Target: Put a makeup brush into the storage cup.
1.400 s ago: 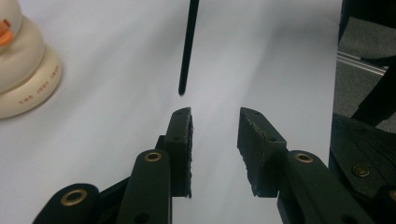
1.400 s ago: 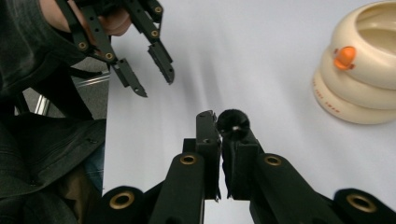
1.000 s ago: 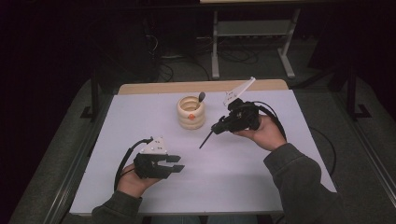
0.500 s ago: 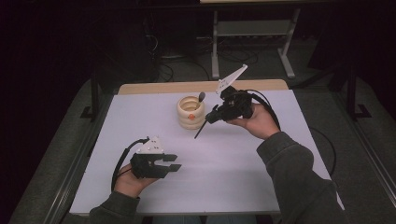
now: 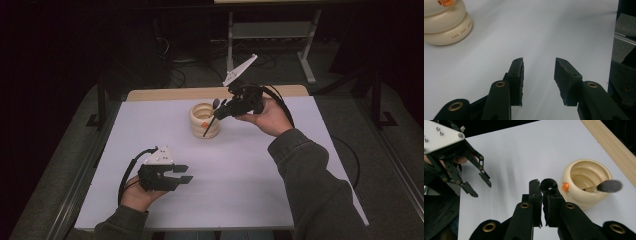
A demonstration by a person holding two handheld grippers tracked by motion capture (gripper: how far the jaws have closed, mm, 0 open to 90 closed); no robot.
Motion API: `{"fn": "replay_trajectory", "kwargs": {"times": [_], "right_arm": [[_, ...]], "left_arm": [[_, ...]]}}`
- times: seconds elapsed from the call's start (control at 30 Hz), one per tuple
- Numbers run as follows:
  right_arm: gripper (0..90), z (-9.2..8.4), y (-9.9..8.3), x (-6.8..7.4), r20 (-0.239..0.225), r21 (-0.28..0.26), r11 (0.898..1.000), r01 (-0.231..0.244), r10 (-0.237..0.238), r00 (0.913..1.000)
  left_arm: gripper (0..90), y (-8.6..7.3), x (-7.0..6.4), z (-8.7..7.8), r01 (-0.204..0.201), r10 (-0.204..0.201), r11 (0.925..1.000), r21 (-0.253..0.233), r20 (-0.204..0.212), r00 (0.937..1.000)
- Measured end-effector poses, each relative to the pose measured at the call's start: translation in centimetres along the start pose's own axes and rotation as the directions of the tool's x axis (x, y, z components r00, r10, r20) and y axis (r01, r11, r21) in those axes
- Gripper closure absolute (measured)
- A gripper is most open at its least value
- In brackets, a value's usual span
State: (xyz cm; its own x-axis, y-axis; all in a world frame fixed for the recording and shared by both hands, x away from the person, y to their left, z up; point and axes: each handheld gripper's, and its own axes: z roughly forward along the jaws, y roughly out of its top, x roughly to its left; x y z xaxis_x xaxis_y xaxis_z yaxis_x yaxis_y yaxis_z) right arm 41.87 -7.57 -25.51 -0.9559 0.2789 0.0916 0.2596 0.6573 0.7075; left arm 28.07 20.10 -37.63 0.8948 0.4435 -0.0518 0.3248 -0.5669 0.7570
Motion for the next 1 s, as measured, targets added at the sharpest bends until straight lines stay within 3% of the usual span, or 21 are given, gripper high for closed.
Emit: {"fn": "replay_trajectory", "kwargs": {"times": [0.67,0.8,1.0], "right_arm": [[84.7,0.4,4.2,-2.1,0.061,0.003,1.000,-0.014,0.014,0.9980],[84.7,0.7,5.0,-2.7,0.089,0.005,0.999,-0.036,0.035,0.9954],[84.7,1.1,5.1,-4.0,0.123,0.006,0.994,-0.105,0.103,0.9870]], "left_arm": [[58.6,-0.1,0.2,-0.6,0.017,-0.017,0.9995,-0.026,0.000,0.9998],[58.5,0.0,0.2,-0.6,0.013,-0.013,0.9995,-0.029,0.005,0.9999],[58.6,-0.1,0.4,-0.7,0.006,-0.006,0.9994,-0.033,0.002,1.0000]]}}
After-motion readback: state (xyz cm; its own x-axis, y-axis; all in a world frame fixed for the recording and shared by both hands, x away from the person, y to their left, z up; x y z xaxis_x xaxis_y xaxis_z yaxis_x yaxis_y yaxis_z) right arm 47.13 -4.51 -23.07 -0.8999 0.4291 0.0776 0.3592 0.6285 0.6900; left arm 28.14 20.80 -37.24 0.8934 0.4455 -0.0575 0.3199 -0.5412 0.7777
